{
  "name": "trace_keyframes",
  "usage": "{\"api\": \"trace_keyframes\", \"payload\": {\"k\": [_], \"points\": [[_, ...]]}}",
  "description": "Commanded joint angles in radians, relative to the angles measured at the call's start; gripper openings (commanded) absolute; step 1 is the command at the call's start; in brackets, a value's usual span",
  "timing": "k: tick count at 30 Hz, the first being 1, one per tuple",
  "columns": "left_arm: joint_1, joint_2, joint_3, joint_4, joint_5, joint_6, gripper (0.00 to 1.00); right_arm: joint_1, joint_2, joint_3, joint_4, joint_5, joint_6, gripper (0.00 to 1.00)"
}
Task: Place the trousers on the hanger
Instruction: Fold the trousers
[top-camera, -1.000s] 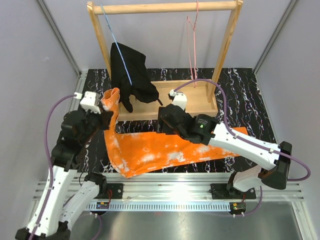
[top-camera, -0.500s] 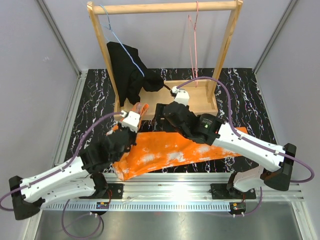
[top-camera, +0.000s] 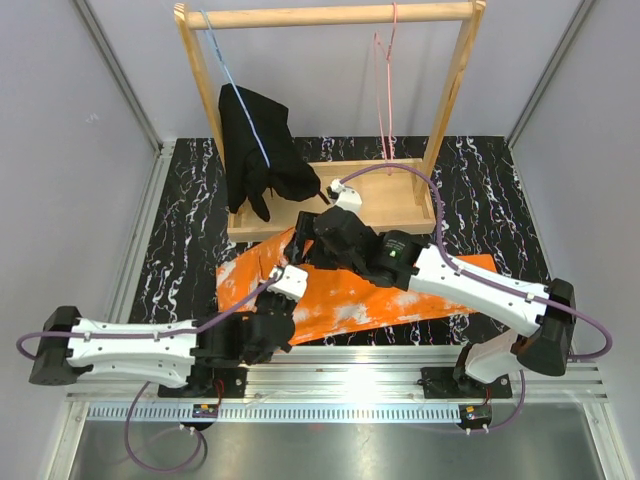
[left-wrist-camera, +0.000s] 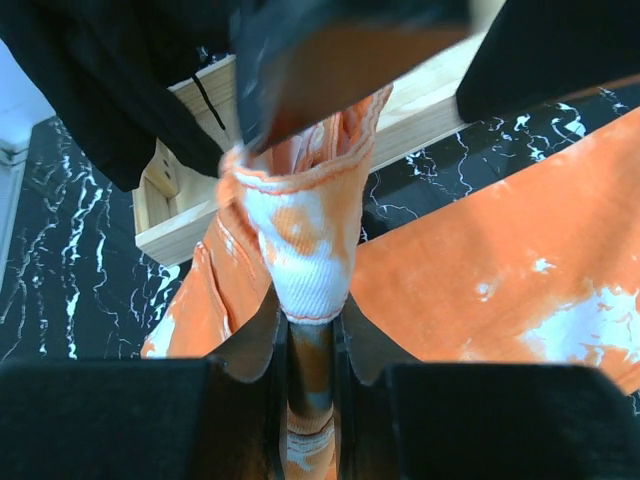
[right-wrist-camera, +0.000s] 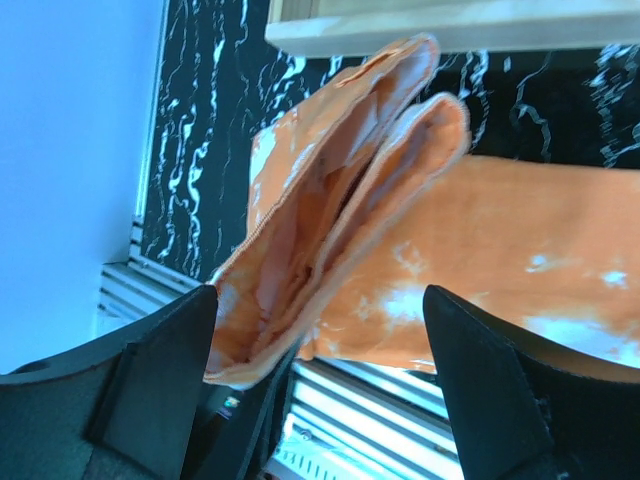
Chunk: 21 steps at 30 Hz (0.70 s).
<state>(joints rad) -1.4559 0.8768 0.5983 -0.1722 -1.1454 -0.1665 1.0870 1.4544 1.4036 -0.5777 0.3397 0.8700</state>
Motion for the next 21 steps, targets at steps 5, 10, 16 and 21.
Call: {"api": "trace_keyframes", "payload": {"k": [5, 10, 16, 21], "points": [[-0.075, 0.09, 0.017, 0.151, -0.206, -0.067, 0.0, -0.006, 0.026, -0.061, 0.127, -0.1, 0.075, 0.91], [-0.109, 0.085, 0.023, 0.166, -0.224, -0.073, 0.0, -0.006, 0.072, -0.061, 0.137, -0.099, 0.072, 0.91], [-0.173, 0.097, 0.04, 0.23, -0.241, -0.053, 0.0, -0.004, 0.144, -0.061, 0.15, -0.108, 0.072, 0.8], [-0.196, 0.152, 0.092, 0.205, -0.284, -0.047, 0.0, -0.006, 0.153, -0.016, 0.116, -0.09, 0.005, 0.12]]}}
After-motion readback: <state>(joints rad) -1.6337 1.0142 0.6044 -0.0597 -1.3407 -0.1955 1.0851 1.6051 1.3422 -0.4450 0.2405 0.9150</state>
